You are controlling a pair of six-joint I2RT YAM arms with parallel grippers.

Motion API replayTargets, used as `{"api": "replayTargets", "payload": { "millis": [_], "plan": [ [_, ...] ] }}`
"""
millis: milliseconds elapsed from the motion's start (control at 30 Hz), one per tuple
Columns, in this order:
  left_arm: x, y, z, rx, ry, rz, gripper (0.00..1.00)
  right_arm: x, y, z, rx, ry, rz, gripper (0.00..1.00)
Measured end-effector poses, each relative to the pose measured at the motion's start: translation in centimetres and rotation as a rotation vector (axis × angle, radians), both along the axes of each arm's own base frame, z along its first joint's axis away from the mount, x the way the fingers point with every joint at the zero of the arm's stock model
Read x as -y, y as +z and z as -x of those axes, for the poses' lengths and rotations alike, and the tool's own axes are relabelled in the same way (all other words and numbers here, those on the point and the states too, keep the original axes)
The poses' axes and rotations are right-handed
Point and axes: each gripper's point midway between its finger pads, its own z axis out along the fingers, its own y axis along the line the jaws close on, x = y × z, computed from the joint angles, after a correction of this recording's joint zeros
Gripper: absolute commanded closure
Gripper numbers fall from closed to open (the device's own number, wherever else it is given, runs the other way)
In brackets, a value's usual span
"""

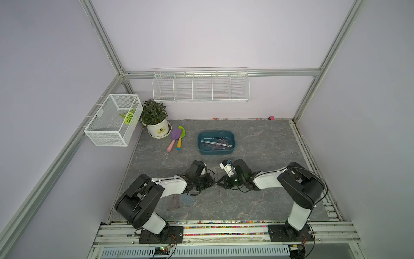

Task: Put the scattered rulers into the storage box
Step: Pick up the ruler from the center of the board.

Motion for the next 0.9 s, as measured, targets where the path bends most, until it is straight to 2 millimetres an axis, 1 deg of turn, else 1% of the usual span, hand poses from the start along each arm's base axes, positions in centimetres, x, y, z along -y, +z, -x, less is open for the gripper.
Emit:
{"api": "replayTargets", "payload": {
  "millis": [100, 233, 367, 500, 633, 700, 900],
  "plan": [
    [0.3, 0.3, 0.0, 0.003, -0.006, 0.010, 0.70, 0.0, 0.0, 0.0, 0.003, 0.000, -0.003, 0.99],
    [0.5, 0.4, 0.0, 0.005, -0.011, 0.011, 0.70, 0.0, 0.0, -0.3, 0.009, -0.003, -0.011, 0.99],
    [0.5, 0.2, -0.1, 0.004, -0.010, 0.005, 0.79, -0.1, 0.0, -0.6, 0.020, -0.008, -0.023, 1.00],
    [0.5, 0.0, -0.2, 0.003, -0.007, 0.001, 0.84, -0.1, 0.0, -0.8, 0.028, -0.013, -0.033, 0.99],
    [0.8, -0.2, -0.1, 0.005, -0.011, -0.007, 0.93, -0.2, 0.0, -1.0, 0.037, -0.014, -0.041, 1.00],
    [1.0, -0.2, -0.2, 0.007, -0.016, -0.011, 1.00, -0.1, 0.0, -1.1, 0.036, -0.017, -0.040, 1.00],
    [1.4, -0.3, -0.3, 0.006, -0.019, -0.009, 1.00, 0.3, -0.1, -1.3, 0.035, -0.033, -0.044, 1.00]
  ]
}}
